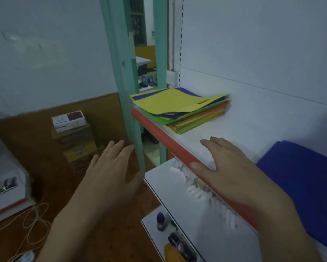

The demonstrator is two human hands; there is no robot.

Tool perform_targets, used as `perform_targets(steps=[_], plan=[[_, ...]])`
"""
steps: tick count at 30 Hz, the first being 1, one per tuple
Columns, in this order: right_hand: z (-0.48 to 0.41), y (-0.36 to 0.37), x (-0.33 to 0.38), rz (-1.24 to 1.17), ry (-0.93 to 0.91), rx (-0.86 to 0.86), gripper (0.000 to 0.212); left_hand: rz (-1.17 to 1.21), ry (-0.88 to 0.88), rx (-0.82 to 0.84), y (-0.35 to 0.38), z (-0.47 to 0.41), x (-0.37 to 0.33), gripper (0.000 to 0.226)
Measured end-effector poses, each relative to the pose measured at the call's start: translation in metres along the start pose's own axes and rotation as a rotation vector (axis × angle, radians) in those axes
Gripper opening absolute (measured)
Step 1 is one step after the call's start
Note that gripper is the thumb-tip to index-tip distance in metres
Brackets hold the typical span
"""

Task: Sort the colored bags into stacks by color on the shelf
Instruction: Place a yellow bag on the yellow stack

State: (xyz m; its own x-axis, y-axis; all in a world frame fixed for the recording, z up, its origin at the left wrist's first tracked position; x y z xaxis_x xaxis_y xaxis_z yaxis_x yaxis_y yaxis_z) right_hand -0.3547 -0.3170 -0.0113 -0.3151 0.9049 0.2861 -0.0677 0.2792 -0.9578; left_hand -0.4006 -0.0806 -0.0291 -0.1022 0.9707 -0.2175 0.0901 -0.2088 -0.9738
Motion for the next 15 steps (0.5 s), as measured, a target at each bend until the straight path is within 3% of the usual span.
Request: perform_targets(steps=[4, 9, 12, 13, 15], plan=[[-0.048, 0.007, -0.001, -0.095, 0.11, -0.105, 0.069, 0.136, 0.138, -0.055, 0.0, -0.074, 0.023, 0.069], [-0.099, 0.01, -0.005, -0.462, 0.323, -0.444, 0.058, 0.354, 0.464, -0.208, 0.002, -0.188, 0.025, 0.057], [-0.124, 0.009, -0.003, -0.662, 0.422, -0.627, 0.022, 0.407, 0.576, -0.115, 0.008, -0.24, 0.018, 0.065], [-0.133, 0.009, -0.001, -0.709, 0.448, -0.648, 0.02, 0.405, 0.59, -0.063, 0.011, -0.257, 0.017, 0.069], [-0.146, 0.011, 0.004, -0.714, 0.493, -0.669, 0.036, 0.345, 0.602, 0.043, 0.021, -0.286, 0.011, 0.081]])
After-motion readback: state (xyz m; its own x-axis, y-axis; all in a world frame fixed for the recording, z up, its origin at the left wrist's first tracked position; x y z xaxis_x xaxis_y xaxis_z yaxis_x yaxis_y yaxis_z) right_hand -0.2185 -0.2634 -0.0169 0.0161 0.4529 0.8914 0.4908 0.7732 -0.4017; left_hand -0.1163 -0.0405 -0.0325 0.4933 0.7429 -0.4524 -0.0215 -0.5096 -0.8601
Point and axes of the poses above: each hand's wrist, its own z-axis away from the middle knuckle, its own y-axis out of the palm, x = y × z, the point moved 4 cm from there along -z, towards the middle knuckle, and after that the axes turned 3 degrees about z, right-handed, at the moved point
